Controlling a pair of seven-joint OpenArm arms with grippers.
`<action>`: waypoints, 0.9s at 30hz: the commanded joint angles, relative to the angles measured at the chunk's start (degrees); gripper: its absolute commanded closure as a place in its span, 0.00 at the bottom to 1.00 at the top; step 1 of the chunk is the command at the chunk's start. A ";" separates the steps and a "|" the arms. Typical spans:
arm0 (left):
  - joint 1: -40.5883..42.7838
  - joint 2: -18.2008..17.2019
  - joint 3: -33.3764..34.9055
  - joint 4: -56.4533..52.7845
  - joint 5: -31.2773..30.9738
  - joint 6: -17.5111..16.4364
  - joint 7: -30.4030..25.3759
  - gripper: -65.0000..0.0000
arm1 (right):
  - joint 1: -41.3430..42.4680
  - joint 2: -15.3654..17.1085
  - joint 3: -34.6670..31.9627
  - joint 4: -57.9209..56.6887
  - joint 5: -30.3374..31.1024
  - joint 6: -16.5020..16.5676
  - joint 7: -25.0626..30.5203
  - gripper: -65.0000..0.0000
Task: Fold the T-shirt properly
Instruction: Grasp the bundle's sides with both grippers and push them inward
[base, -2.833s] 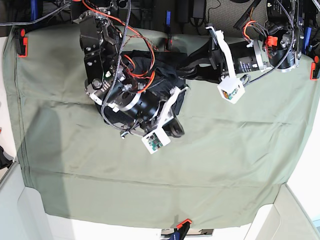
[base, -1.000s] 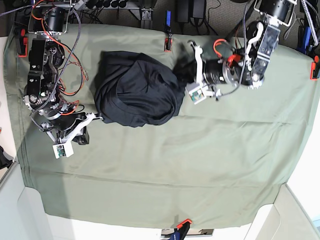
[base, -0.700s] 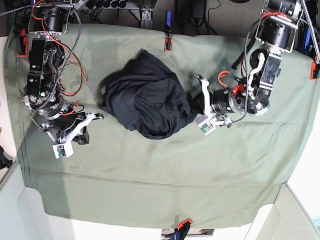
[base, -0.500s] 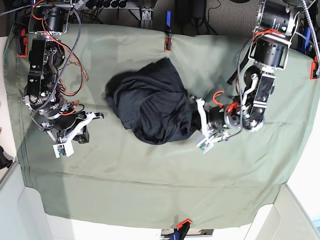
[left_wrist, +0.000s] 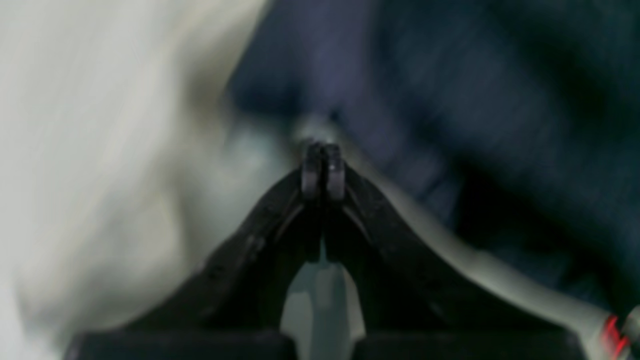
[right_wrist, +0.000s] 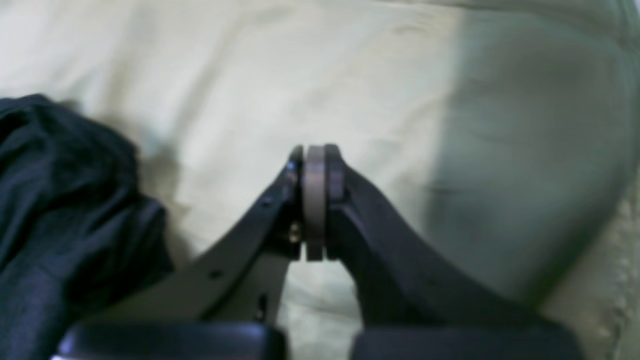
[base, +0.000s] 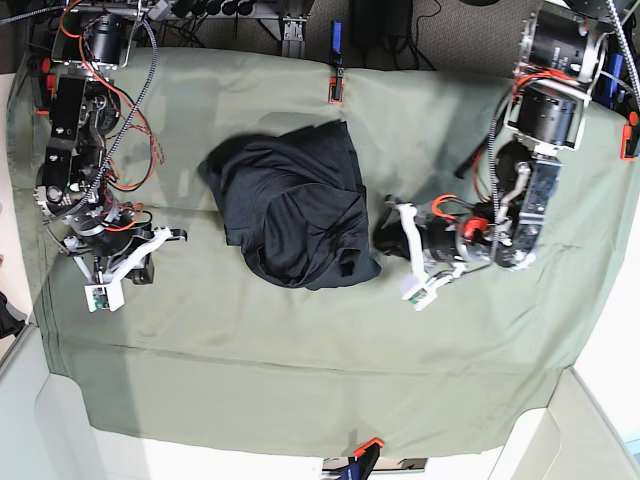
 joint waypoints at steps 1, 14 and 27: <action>-0.85 -1.84 -0.37 2.36 -1.92 -0.34 -0.92 1.00 | 1.18 0.26 0.61 0.94 0.81 -0.15 1.42 1.00; 16.15 -10.75 -0.39 34.64 -13.64 -0.34 4.02 1.00 | -5.53 -0.87 0.37 0.94 6.25 0.11 0.09 1.00; 19.74 -10.32 -0.37 38.51 -12.72 -0.34 4.28 1.00 | -11.10 -6.49 -8.24 0.94 7.98 2.05 1.40 1.00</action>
